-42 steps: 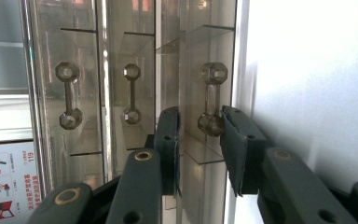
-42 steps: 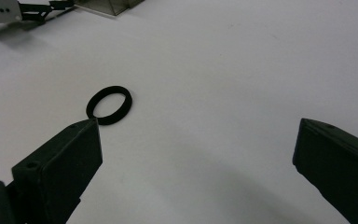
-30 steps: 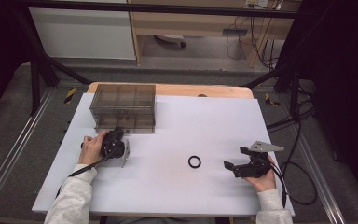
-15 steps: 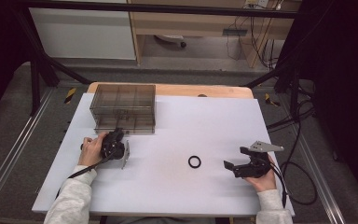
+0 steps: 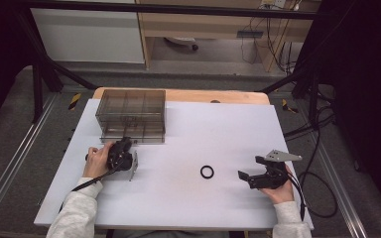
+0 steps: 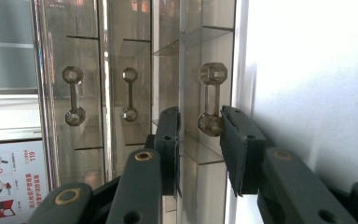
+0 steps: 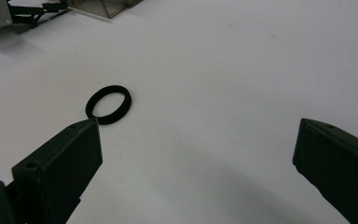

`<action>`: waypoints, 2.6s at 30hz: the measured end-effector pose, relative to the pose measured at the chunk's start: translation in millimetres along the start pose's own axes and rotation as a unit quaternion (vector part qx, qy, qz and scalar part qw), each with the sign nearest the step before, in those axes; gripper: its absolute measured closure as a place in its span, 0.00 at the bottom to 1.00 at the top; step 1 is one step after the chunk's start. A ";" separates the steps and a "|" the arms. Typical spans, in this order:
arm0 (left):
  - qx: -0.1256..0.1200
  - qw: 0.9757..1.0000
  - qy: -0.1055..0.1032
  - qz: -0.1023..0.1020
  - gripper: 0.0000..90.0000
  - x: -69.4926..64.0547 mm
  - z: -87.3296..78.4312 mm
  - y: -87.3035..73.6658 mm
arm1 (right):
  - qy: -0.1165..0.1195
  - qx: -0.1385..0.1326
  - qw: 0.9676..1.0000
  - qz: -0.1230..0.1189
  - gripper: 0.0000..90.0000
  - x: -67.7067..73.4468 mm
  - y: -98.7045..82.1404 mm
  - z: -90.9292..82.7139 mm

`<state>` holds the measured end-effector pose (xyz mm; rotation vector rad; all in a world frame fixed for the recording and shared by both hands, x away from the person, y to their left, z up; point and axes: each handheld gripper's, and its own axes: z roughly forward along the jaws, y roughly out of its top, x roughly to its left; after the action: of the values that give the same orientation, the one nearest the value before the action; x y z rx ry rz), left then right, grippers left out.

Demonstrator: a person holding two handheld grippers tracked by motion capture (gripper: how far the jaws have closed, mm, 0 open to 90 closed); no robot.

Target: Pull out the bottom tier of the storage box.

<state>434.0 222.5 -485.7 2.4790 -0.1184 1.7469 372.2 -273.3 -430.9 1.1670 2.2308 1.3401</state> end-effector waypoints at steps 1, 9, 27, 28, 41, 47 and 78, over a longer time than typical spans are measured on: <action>0.000 1.000 0.000 0.000 0.76 -0.2 -0.1 0.0 | 0.000 0.000 1.000 0.001 0.02 0.2 0.1 -0.1; -0.002 1.000 0.003 0.001 0.76 -1.6 -2.3 -1.2 | 0.000 0.001 1.000 0.001 0.02 0.2 0.1 -0.2; -0.002 1.000 0.003 -0.001 0.76 -4.4 -9.4 1.4 | 0.001 0.000 1.000 0.000 0.02 0.6 0.2 -0.3; -0.002 1.000 0.003 -0.002 0.76 -4.5 -9.7 1.7 | 0.001 0.000 1.000 0.000 0.02 0.6 0.1 -0.1; -0.003 1.000 0.002 -0.001 0.76 -6.2 -15.7 2.0 | 0.001 0.001 1.000 -0.002 0.02 0.9 0.1 -0.4; -0.002 1.000 0.001 -0.001 0.76 -7.1 -18.9 2.6 | 0.000 0.002 1.000 -0.001 0.02 0.7 0.0 -0.3; 0.002 1.000 -0.005 -0.004 0.76 -12.0 -27.3 3.1 | 0.000 0.000 1.000 0.000 0.02 0.2 0.1 -1.4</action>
<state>404.1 223.1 -487.8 2.4876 -0.1054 1.7338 371.3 -273.9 -430.1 1.1674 2.2315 1.3393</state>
